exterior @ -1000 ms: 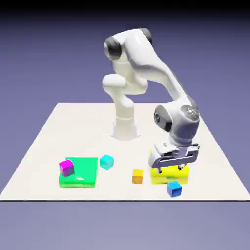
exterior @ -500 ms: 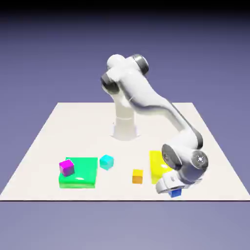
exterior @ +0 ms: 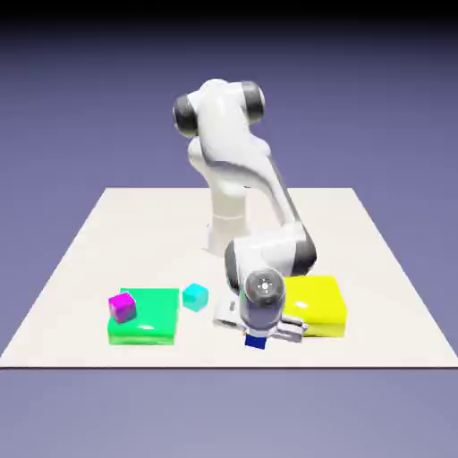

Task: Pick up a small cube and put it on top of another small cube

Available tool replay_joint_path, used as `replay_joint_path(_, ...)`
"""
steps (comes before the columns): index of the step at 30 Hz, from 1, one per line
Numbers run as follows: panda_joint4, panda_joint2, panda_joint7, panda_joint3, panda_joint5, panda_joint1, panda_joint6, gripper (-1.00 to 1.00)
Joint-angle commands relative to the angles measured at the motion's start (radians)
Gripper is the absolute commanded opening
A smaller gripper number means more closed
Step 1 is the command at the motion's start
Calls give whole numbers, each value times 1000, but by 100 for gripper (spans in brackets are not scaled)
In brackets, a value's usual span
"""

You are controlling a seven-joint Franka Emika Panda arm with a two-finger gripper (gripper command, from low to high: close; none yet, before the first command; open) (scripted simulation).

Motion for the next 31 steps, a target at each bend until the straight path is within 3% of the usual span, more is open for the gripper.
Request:
replay_joint_path(1, -13, -18, 10, -36, 29, -2, 5, -100)
replay_joint_path(19, -255, -334, 170, -689, 599, -45, 96, -100)
replay_joint_path(25, -330, -261, 113, -665, 708, -35, 231, -100)
replay_joint_path(26, -330, -261, 113, -665, 708, -35, 231, 100)
replay_joint_path(31, -263, -345, 176, -711, 619, -46, 100, 100)
